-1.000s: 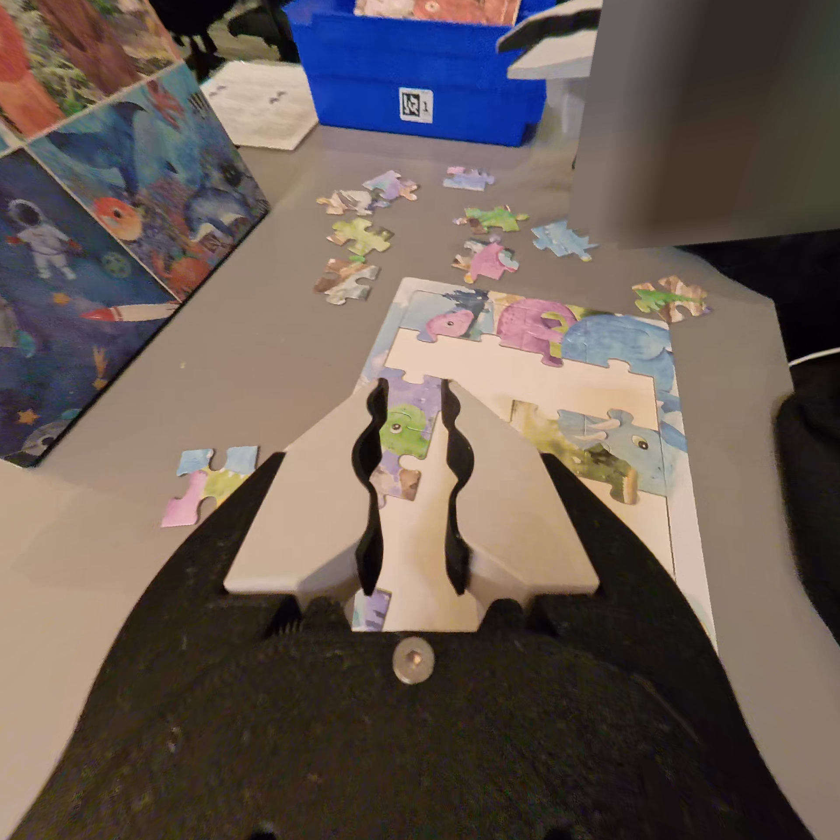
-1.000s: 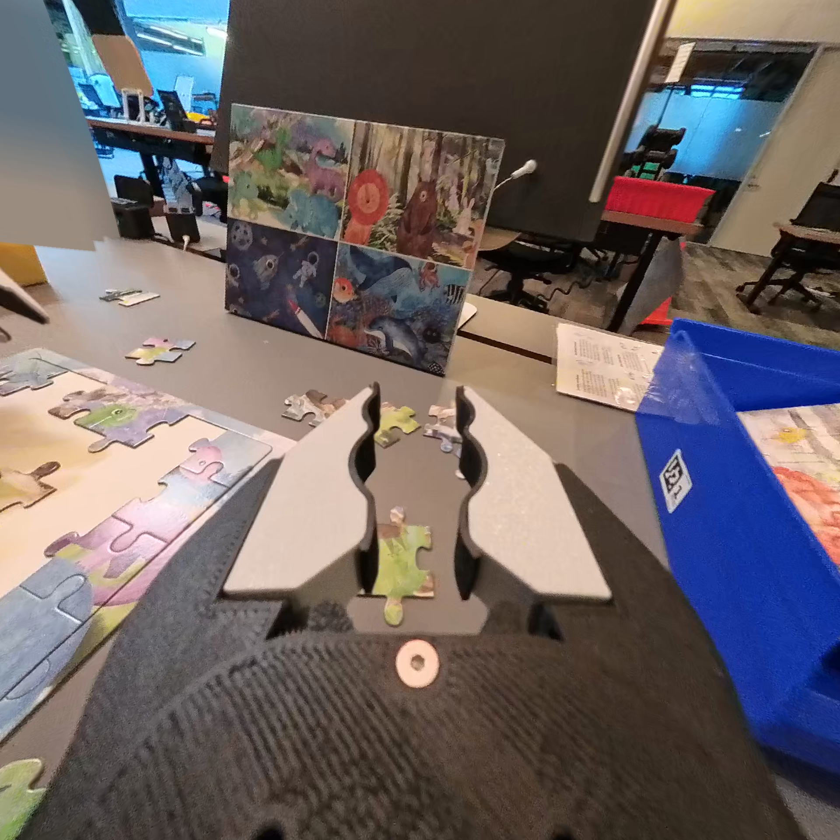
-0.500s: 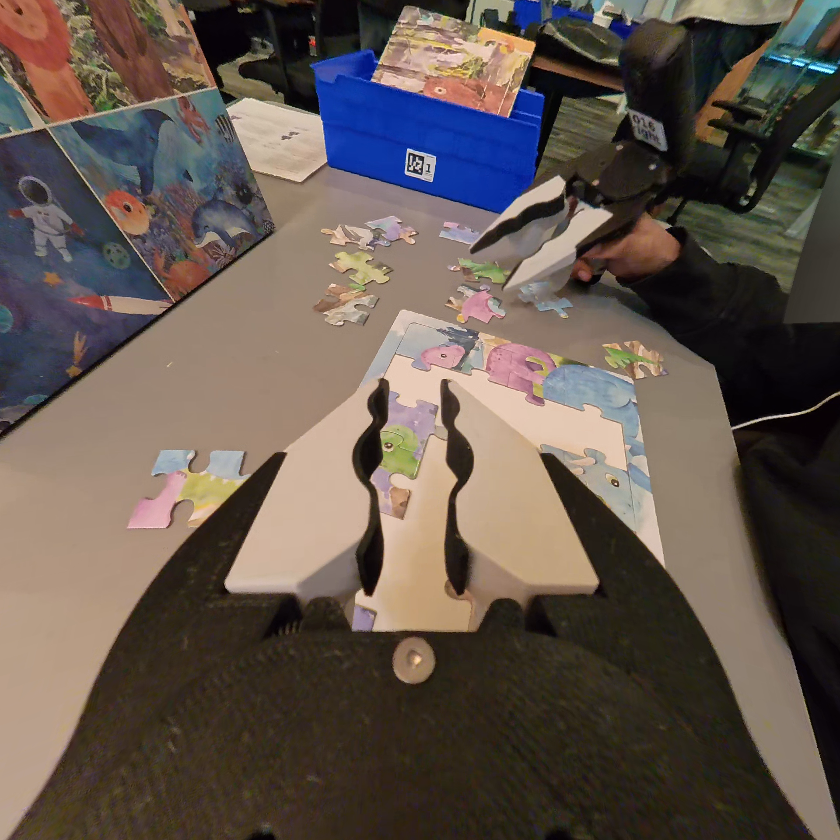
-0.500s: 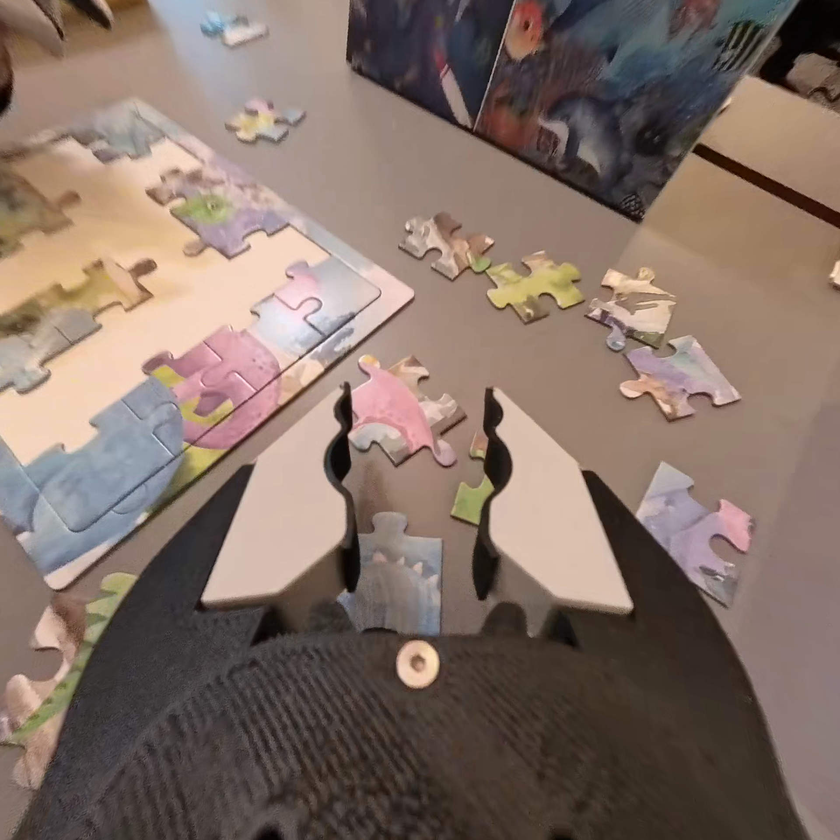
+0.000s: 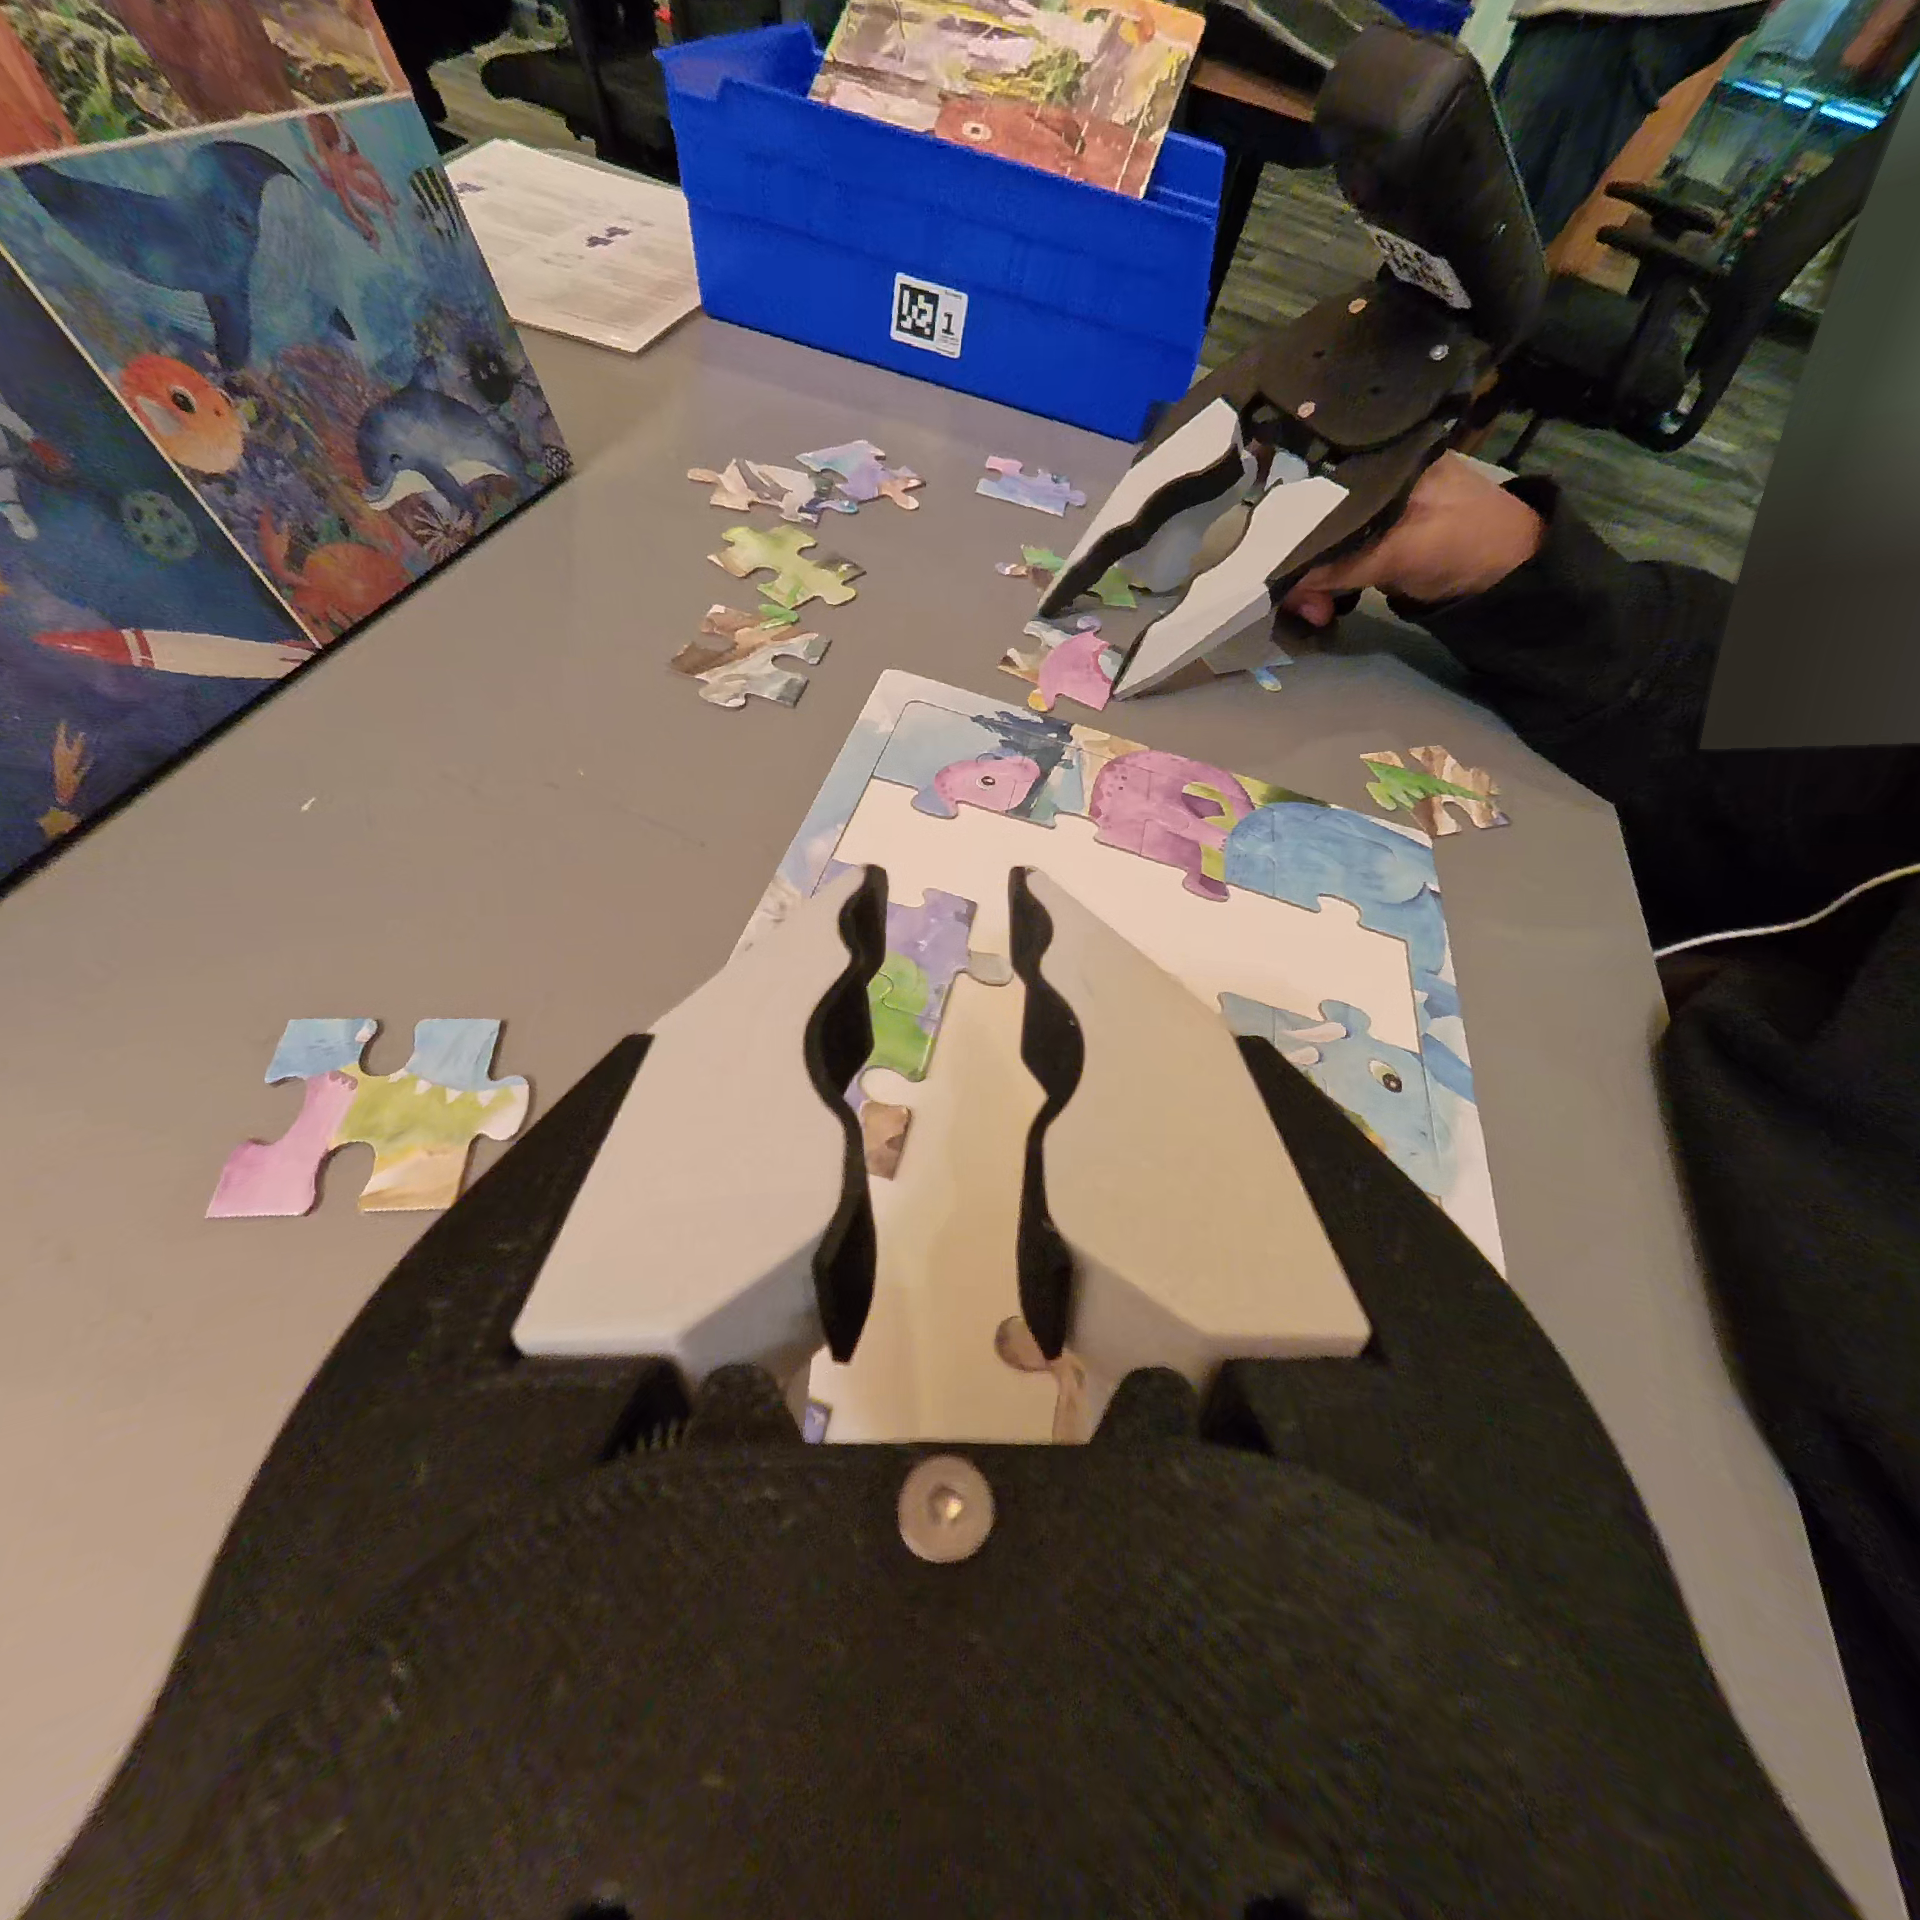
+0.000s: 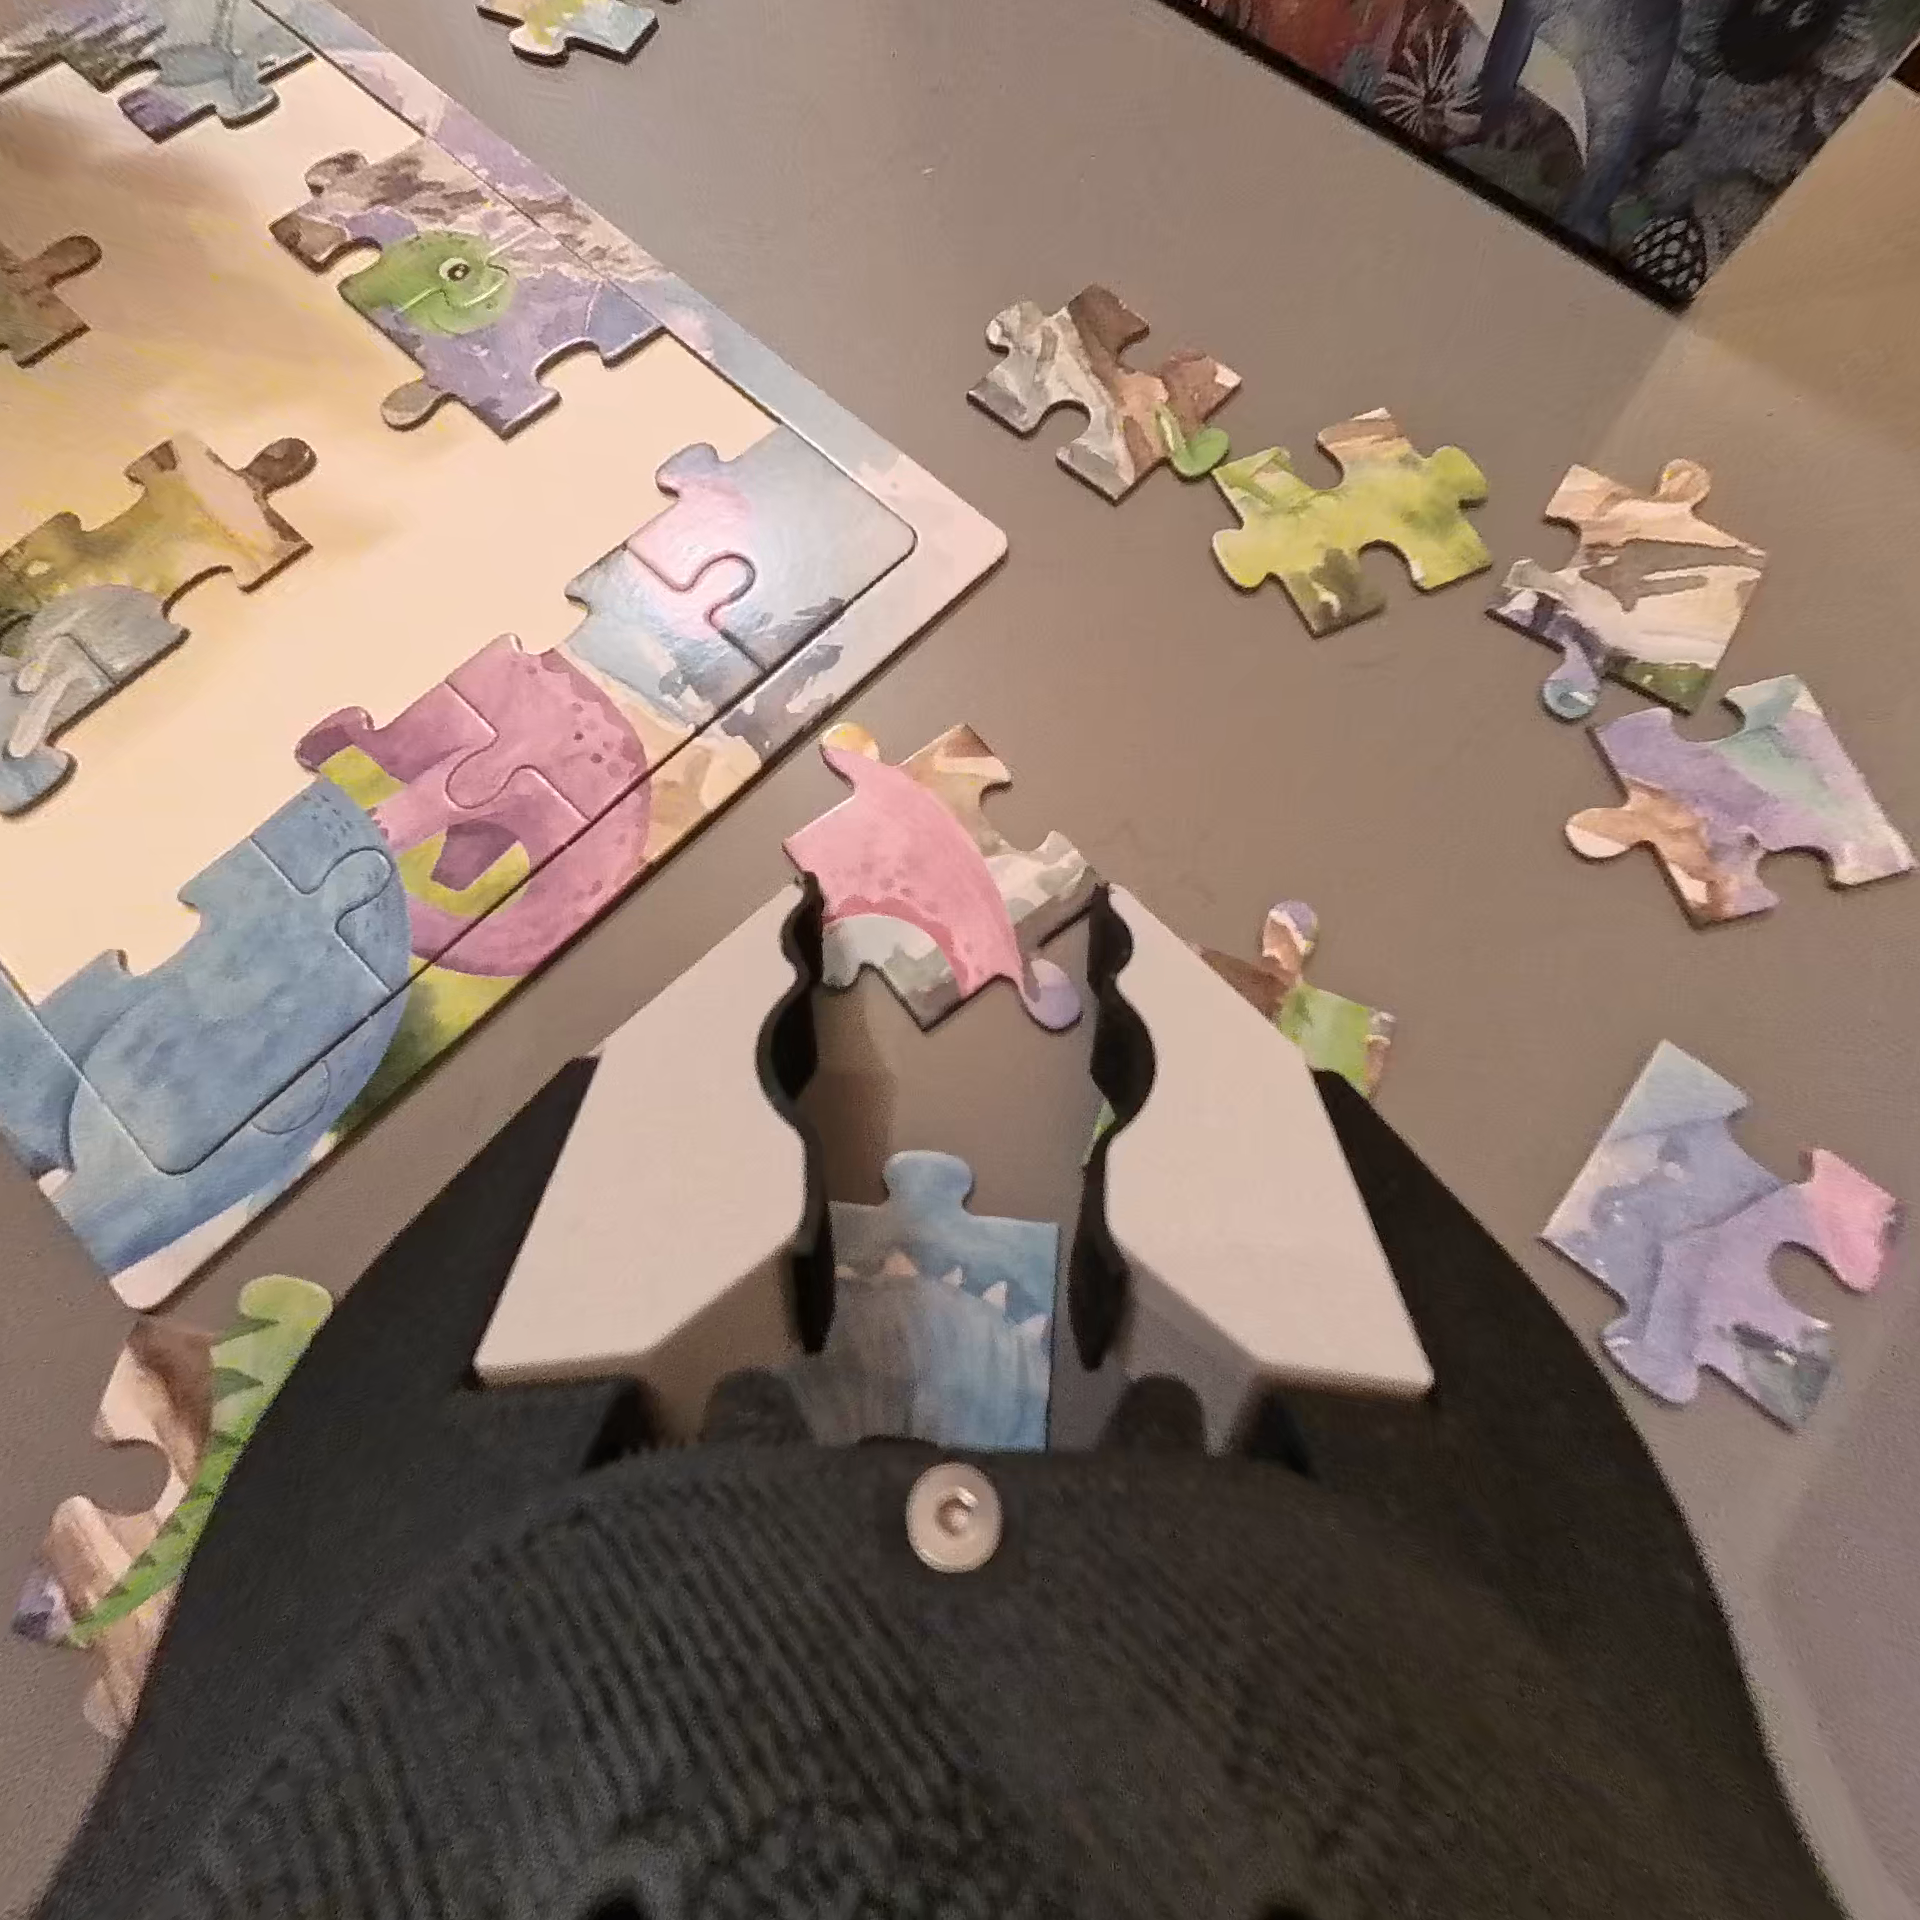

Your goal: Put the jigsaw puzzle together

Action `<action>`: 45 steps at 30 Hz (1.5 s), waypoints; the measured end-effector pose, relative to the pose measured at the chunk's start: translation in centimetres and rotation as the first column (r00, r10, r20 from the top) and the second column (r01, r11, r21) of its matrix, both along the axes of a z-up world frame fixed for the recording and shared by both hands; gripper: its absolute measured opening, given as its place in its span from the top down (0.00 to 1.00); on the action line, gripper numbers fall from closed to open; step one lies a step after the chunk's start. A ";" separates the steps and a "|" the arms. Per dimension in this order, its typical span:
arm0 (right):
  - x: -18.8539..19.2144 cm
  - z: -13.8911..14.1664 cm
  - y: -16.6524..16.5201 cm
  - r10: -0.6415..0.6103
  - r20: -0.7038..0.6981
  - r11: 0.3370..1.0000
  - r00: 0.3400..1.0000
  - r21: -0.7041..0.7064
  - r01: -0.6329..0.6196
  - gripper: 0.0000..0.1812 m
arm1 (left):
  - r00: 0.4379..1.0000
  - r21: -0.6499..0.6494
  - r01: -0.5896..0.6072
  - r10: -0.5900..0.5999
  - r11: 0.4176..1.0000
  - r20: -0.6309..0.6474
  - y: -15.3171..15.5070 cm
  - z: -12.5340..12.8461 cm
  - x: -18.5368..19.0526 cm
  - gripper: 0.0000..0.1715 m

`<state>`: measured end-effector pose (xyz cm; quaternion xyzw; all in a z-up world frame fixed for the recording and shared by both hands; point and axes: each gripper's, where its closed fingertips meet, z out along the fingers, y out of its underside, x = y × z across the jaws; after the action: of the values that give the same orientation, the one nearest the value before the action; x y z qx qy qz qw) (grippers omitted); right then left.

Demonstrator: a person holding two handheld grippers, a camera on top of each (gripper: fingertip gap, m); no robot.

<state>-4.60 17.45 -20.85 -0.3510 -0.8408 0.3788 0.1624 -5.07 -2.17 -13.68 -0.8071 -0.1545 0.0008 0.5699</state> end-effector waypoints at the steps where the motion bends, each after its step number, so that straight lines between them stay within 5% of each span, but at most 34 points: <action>1: 0.0 0.0 0.0 -0.002 -0.001 1.000 1.000 0.000 0.002 0.73 | 1.000 -0.002 0.000 0.000 1.000 -0.005 0.0 0.0 0.0 0.87; 5: 0.0 0.7 0.2 -0.009 -0.026 1.000 1.000 -0.030 0.009 0.84 | 1.000 -0.013 -0.007 0.006 1.000 -0.020 0.0 -0.1 -0.1 0.87; 15: -0.2 0.0 0.4 -0.029 0.015 0.999 0.999 -0.013 0.029 0.69 | 1.000 -0.018 0.003 -0.003 1.000 -0.019 0.1 -0.2 0.1 0.87; 26: -0.4 0.0 0.5 -0.039 0.004 0.999 0.999 -0.003 0.039 0.70 | 1.000 -0.024 0.018 -0.018 1.000 -0.014 0.4 -0.5 0.3 0.86; 43: -0.3 0.9 0.6 -0.041 -0.023 0.998 0.999 -0.055 0.039 0.78 | 0.999 -0.028 0.037 -0.037 0.999 0.017 0.7 -1.0 0.7 0.86; 45: -0.3 1.3 0.5 -0.040 -0.042 0.997 0.998 -0.074 0.036 0.91 | 0.999 -0.037 0.035 -0.035 0.999 0.010 0.7 -1.1 0.6 0.86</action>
<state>-4.92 18.00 -19.55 -0.3644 -0.8158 0.4136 0.1747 -4.43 -1.46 -14.80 -0.8200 -0.1430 -0.0101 0.5541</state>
